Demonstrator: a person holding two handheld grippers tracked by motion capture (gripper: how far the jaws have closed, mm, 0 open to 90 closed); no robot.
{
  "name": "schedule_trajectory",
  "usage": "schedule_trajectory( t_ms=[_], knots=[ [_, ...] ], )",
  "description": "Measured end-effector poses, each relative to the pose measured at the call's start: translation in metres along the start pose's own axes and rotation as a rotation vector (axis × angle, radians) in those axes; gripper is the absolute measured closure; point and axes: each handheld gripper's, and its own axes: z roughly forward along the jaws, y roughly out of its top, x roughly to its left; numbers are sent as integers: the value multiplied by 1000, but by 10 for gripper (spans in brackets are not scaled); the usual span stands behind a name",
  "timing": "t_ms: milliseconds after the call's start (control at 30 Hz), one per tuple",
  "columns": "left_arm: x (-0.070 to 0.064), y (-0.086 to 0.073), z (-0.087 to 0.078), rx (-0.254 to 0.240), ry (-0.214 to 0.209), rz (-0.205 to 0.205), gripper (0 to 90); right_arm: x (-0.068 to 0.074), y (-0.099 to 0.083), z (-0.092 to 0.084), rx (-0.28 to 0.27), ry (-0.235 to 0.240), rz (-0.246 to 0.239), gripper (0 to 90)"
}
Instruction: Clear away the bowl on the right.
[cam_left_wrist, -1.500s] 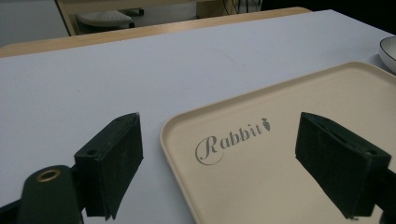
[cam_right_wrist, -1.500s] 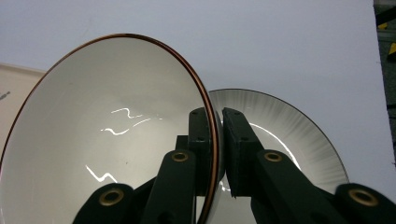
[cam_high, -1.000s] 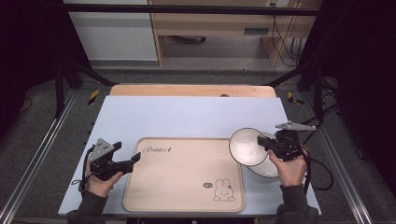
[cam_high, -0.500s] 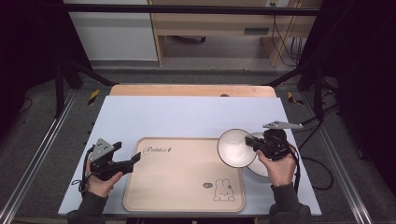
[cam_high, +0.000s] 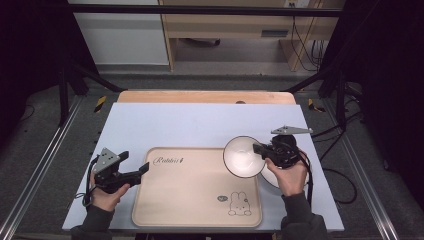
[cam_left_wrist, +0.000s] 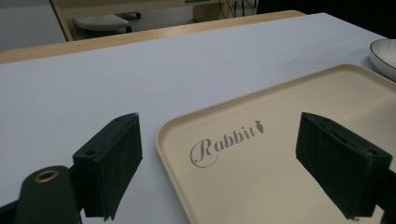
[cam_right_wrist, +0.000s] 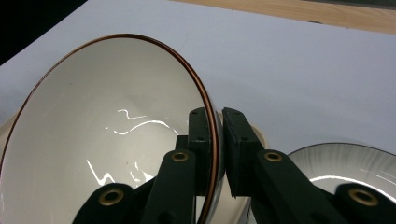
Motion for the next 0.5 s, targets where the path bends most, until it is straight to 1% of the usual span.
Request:
schedule_trajectory(
  t_ms=[133, 233, 367, 467, 500],
  knots=[
    [0, 0, 0, -1, 0, 0, 141, 2, 4, 3, -8, 9, -16, 822],
    [0, 0, 0, 1, -1, -1, 142, 6, 6, 5, -2, 11, -18, 822],
    [-1, 0, 0, 3, -3, 5, 142, 10, 9, 10, -8, 25, -17, 822],
    [-1, 0, 1, 4, -3, 3, 142, 14, 14, 14, -13, 32, -26, 822],
    [-1, 0, 1, 5, -3, 2, 142, 16, 15, 16, -15, 37, -21, 822]
  ],
)
